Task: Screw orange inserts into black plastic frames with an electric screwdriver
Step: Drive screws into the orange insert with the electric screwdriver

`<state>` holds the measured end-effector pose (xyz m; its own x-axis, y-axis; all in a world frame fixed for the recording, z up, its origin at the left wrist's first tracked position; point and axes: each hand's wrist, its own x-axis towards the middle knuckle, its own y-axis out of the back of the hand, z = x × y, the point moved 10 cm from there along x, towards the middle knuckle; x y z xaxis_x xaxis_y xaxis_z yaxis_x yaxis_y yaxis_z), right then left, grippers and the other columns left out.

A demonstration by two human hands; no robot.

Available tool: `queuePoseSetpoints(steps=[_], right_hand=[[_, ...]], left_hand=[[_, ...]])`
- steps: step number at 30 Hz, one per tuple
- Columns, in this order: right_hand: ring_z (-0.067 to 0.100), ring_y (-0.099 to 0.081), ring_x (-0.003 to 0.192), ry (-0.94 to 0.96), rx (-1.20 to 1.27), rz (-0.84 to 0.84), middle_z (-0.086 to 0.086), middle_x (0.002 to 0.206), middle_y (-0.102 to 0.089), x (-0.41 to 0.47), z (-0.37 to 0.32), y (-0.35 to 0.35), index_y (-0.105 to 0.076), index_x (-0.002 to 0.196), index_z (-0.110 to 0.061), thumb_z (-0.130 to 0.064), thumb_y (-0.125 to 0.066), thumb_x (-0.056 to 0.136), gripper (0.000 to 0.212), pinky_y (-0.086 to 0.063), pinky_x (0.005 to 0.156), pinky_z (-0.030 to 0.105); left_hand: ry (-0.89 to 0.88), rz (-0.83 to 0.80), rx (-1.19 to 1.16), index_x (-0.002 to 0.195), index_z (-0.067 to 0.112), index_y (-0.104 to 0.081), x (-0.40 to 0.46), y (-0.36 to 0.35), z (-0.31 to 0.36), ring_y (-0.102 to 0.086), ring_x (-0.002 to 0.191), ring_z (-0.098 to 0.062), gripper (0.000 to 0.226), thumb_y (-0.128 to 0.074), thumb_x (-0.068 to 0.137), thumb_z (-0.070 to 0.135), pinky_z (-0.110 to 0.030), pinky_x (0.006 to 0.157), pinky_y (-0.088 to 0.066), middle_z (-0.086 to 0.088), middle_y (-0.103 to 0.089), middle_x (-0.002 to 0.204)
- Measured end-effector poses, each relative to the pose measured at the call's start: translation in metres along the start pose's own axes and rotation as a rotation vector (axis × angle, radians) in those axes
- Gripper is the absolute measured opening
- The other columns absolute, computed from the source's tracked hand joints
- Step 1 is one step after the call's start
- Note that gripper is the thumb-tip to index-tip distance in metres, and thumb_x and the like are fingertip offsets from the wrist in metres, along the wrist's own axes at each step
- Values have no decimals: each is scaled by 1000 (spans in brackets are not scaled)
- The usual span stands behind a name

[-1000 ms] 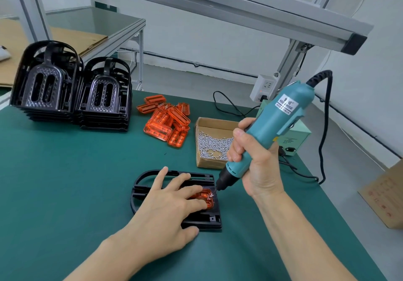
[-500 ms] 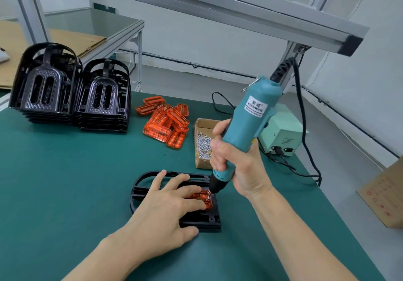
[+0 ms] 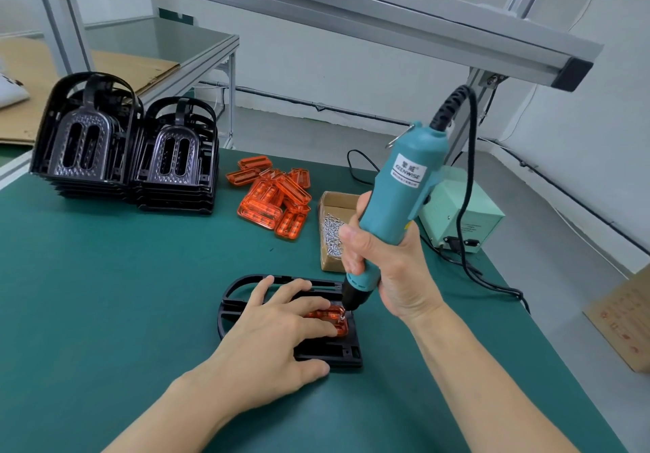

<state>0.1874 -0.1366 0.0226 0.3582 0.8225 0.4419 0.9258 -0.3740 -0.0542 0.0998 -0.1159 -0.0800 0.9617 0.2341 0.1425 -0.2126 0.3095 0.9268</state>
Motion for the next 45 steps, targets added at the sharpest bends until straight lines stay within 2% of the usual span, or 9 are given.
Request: queuePoseSetpoints(steps=[7,17,22,27,29,32,35,37,45], right_hand=[[13,-43,40,-74,62,-92,-3,49,-49,-4,6,-4,-61,79,-28,-12,-69,72,18,-44,54,27],[13,-42,40,-126,114,-68,-1,48,-47,6,6,1,-66,84,-22,-12,-68,68,19,-44,53,26],[9,-39,39,-22,329,169,-6,48,-42,17,-24,42,-60,82,-19,-3,-62,68,21,-40,50,22],[10,-41,44,125,299,418,-7,51,-41,6,-46,78,-57,81,-22,-5,-56,80,18,-42,54,22],[10,-42,47,184,268,529,-7,54,-42,-5,-48,88,-57,82,-23,-8,-60,82,15,-44,57,24],[11,-43,50,241,236,650,-6,57,-43,-20,-48,99,-52,87,-20,-11,-62,83,14,-45,60,25],[11,-44,51,244,211,716,-6,59,-43,-28,-47,104,-51,87,-18,-12,-63,84,14,-46,60,24],[12,-43,50,243,204,749,-4,61,-42,-32,-46,107,-50,87,-18,-13,-64,83,15,-45,59,24],[11,-44,50,235,184,764,-5,57,-44,-41,-47,109,-51,86,-18,-12,-64,81,15,-46,58,23]], left_hand=[[13,-8,-29,127,53,-49,0,0,-1,4,138,6,47,-51,80,61,-32,110,18,34,-27,144],[21,-19,-34,126,53,-50,1,-2,-2,3,138,7,47,-53,80,59,-31,110,18,34,-27,143],[15,-21,-49,127,53,-50,1,-2,-2,3,137,8,47,-52,80,60,-28,109,20,34,-27,144],[15,-59,-77,127,51,-50,0,-4,-2,10,127,17,50,-49,79,63,-31,111,19,34,-26,143],[12,-77,-110,124,48,-53,3,1,1,1,129,17,56,-45,72,68,-31,114,13,34,-32,140],[-9,-3,-218,108,38,-66,23,27,7,-36,122,7,59,-40,67,70,-28,111,-14,25,-56,120],[50,151,-245,97,29,-72,58,57,-3,-55,103,-9,26,-60,82,47,-34,100,-35,13,-67,103],[118,191,-197,97,27,-73,86,63,-13,-56,103,-15,15,-62,88,33,-37,99,-37,8,-69,104],[249,70,114,94,27,-75,160,22,-35,-54,107,-16,19,-59,90,18,-37,98,-26,8,-70,103]])
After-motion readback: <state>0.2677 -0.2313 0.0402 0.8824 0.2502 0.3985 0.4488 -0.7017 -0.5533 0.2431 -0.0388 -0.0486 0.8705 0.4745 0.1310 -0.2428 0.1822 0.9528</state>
